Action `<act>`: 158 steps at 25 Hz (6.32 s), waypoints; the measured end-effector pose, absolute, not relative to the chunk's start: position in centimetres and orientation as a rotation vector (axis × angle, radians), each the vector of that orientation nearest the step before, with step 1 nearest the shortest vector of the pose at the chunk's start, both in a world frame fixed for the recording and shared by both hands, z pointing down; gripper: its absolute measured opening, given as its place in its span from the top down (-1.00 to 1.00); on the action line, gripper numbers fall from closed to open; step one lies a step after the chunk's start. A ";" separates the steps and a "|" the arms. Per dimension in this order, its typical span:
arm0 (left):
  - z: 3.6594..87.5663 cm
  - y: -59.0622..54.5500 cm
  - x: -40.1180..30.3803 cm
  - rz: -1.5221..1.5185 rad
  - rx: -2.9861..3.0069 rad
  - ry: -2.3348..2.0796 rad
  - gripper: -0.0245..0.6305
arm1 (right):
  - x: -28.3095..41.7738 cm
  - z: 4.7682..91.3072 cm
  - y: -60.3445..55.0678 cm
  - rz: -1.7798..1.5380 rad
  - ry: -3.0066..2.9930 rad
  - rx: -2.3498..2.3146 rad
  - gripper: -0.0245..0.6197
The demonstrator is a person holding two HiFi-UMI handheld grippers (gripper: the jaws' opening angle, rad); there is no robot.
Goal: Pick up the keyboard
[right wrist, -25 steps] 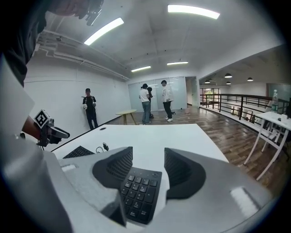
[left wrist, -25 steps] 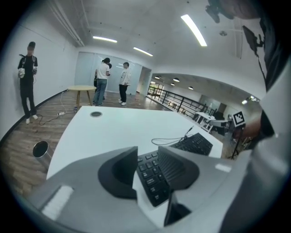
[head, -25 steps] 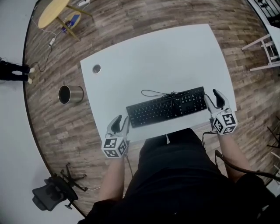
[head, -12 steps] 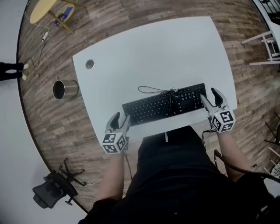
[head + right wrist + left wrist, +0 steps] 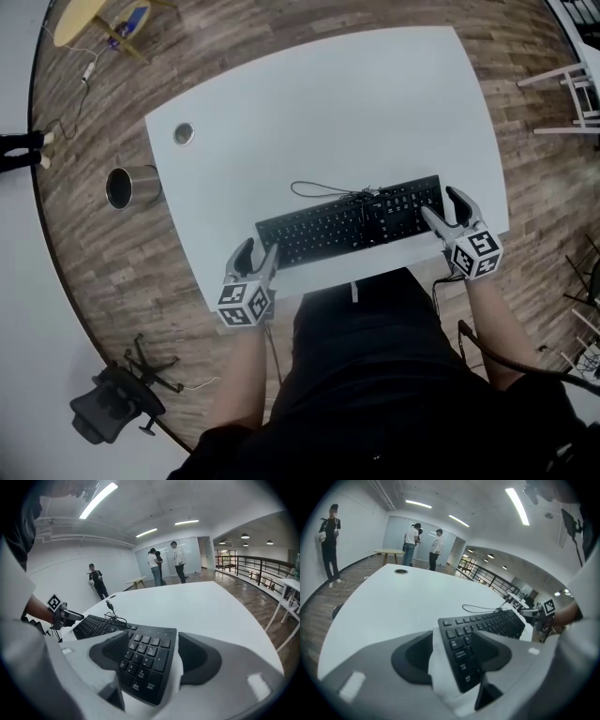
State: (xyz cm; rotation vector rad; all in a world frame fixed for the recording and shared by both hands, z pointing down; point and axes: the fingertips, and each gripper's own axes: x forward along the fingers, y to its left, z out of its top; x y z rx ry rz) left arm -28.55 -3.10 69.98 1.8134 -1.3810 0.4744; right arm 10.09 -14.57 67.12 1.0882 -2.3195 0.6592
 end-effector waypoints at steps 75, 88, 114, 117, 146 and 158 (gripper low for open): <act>65.9 -7.1 -31.1 0.417 1.813 -1.437 0.24 | 5.6 65.9 -16.4 0.739 -2.424 1.154 -0.09; 61.4 -9.6 -32.5 0.379 1.898 -1.501 0.24 | 4.4 61.4 -18.7 0.656 -2.512 1.221 -0.09; 53.3 -12.9 -33.0 0.313 2.067 -1.614 0.23 | 4.2 54.1 -20.9 0.495 -2.652 1.329 -0.09; 52.0 -13.3 -33.4 0.302 2.085 -1.630 0.23 | 3.8 52.7 -21.4 0.474 -2.679 1.345 -0.09; 42.5 -16.3 -34.2 0.196 2.240 -1.747 0.23 | 3.2 45.0 -23.8 0.311 -2.806 1.403 -0.09; 38.5 -17.0 -33.9 0.139 2.307 -1.789 0.23 | 3.4 41.6 -24.7 0.238 -2.854 1.434 -0.09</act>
